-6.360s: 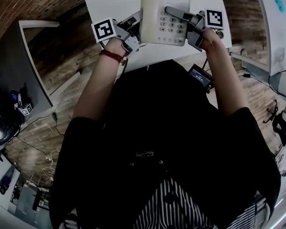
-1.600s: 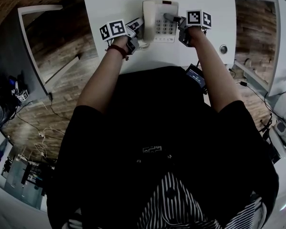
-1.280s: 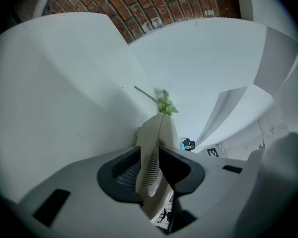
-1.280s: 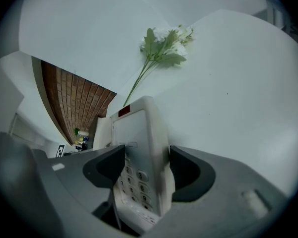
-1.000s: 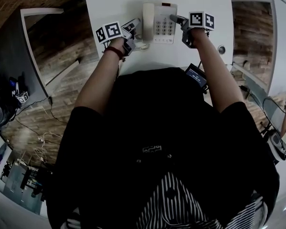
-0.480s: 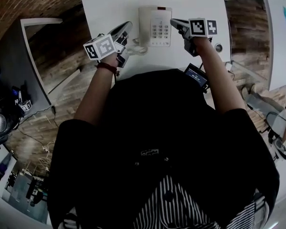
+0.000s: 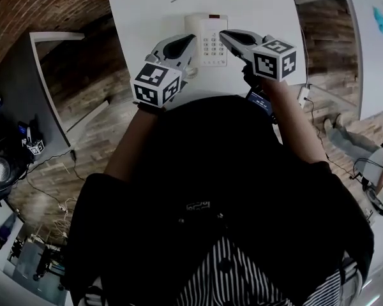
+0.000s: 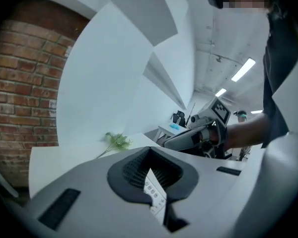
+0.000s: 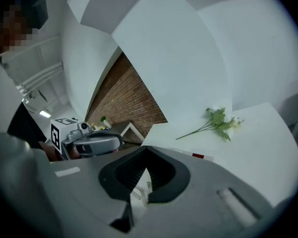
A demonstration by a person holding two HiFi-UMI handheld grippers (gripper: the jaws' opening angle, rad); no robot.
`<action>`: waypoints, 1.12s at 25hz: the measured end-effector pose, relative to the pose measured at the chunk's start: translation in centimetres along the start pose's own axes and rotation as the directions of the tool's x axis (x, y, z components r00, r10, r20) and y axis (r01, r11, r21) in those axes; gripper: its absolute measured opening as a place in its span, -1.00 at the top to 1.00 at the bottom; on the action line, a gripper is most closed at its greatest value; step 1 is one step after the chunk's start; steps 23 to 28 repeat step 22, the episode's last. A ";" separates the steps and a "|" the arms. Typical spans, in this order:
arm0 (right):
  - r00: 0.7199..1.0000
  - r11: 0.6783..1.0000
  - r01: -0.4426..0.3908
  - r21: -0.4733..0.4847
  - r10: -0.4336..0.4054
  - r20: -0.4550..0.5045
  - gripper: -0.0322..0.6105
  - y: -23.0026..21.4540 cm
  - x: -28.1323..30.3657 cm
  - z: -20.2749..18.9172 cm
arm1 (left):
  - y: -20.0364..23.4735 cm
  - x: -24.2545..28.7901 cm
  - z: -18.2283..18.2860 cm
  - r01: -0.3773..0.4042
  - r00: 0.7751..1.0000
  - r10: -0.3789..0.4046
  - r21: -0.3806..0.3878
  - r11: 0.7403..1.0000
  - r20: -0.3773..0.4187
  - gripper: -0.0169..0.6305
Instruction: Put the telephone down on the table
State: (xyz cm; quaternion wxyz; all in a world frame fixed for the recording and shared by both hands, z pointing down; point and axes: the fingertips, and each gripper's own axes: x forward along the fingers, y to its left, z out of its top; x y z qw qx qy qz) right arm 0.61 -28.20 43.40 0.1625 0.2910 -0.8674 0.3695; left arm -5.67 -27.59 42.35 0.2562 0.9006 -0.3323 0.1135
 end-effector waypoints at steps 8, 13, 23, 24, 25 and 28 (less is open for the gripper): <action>0.998 1.000 -0.013 0.014 0.012 0.058 0.89 0.4 -0.8 0.4 | -1.0 0.4 1.1 0.022 0.999 -0.021 -0.012 1.000 0.043 0.92; 0.998 1.000 -0.010 0.005 0.010 0.060 0.89 0.9 -0.7 0.4 | -1.3 0.0 1.2 0.027 0.998 -0.029 0.046 0.999 0.048 0.92; 0.998 1.000 -0.018 0.012 0.017 0.060 0.89 0.9 -0.1 0.7 | -0.7 -0.3 0.6 0.034 0.999 -0.035 0.024 0.999 0.037 0.92; 0.998 1.000 -0.018 0.012 0.017 0.060 0.89 0.9 -0.1 0.7 | -0.7 -0.3 0.6 0.034 0.999 -0.035 0.024 0.999 0.037 0.92; 0.998 1.000 -0.018 0.012 0.017 0.060 0.89 0.9 -0.1 0.7 | -0.7 -0.3 0.6 0.034 0.999 -0.035 0.024 0.999 0.037 0.92; 0.998 1.000 -0.018 0.012 0.017 0.060 0.89 0.9 -0.1 0.7 | -0.7 -0.3 0.6 0.034 0.999 -0.035 0.024 0.999 0.037 0.92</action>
